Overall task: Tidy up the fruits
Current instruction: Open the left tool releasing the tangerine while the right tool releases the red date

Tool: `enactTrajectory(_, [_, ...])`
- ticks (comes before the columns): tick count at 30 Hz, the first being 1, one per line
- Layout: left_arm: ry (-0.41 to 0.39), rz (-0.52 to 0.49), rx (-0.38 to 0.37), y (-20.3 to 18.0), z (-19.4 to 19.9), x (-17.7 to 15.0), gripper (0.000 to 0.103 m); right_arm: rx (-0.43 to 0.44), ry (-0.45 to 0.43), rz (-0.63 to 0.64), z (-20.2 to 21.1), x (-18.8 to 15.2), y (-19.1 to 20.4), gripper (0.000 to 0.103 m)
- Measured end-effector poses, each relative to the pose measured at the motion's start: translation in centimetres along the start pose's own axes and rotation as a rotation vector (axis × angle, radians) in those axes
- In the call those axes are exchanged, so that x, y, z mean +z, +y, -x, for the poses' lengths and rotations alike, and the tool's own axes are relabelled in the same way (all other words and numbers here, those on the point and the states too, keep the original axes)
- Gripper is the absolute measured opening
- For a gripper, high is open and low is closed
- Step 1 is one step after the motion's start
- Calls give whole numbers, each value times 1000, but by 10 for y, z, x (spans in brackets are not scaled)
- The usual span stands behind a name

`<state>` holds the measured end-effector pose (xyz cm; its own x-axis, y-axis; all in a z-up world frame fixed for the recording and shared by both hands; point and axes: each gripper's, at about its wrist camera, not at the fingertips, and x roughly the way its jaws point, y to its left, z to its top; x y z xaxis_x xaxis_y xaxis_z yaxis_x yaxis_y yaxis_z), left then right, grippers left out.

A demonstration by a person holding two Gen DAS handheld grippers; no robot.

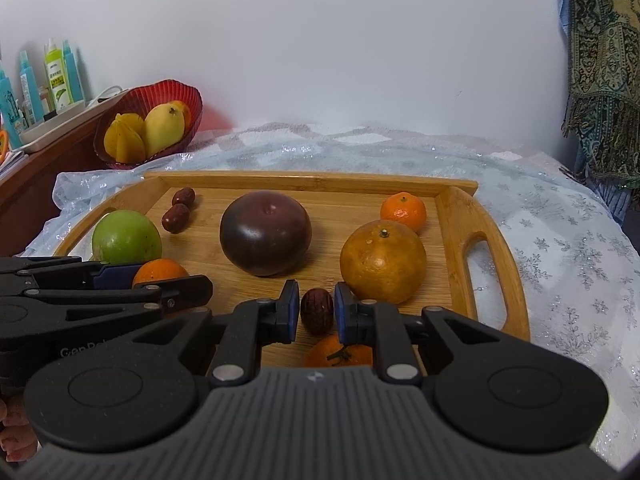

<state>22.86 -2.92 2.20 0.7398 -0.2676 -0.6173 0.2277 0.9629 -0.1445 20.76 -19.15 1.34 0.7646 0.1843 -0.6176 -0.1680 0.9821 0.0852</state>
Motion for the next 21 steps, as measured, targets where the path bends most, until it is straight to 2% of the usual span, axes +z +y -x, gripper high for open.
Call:
enactTrajectory(15, [5,6,1,1,-2,-1,39,10,13,-9,-1,1,0,26])
enactTrajectory(21, [5,19,-6,2,-1,-1,38,11,5,-14,2,0,1,32])
